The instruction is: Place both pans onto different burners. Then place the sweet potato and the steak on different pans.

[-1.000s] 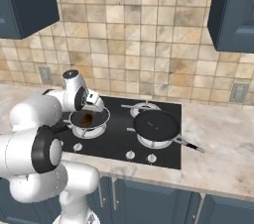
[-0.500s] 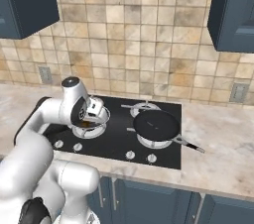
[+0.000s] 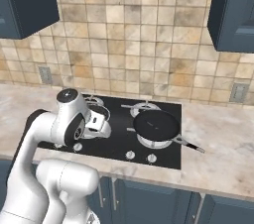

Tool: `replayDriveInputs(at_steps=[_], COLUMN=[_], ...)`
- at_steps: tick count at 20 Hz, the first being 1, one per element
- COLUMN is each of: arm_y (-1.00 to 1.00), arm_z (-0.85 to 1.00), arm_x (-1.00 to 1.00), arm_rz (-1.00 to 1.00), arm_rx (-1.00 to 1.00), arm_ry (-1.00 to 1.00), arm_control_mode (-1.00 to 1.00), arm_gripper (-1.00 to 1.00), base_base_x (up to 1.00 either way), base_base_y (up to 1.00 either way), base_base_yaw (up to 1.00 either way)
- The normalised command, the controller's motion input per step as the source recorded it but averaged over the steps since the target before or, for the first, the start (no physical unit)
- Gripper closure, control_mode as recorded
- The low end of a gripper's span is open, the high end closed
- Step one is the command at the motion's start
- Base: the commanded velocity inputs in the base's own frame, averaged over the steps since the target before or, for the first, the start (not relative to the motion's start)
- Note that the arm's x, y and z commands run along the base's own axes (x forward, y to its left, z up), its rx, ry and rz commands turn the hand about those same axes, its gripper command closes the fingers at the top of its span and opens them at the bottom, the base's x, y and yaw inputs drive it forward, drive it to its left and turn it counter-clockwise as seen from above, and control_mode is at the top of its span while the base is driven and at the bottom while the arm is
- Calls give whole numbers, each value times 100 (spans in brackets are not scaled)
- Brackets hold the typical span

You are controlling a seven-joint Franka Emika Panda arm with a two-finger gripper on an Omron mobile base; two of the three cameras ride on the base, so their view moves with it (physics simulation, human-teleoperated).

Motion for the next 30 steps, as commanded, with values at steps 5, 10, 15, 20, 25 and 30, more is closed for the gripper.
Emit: replayDriveInputs(at_steps=[5,10,15,20,25,30], arm_y=[-27,0,0,0,0,0], arm_z=[2,0,0,0,0,0], arm_x=[-40,0,0,0,0,0], arm_rz=[0,0,0,0,0,0], arm_rx=[0,0,0,0,0,0], arm_ry=[0,0,0,0,0,0], arm_control_mode=[100,100,100,100,100,100], arm_gripper=[-100,-100,-100,-100,-100,-100], base_base_x=[-7,-35,-52,-55,-18,10], base_base_y=[-9,-71,-100,-100,-91,-61], base_base_yaw=[0,0,0,0,0,0])
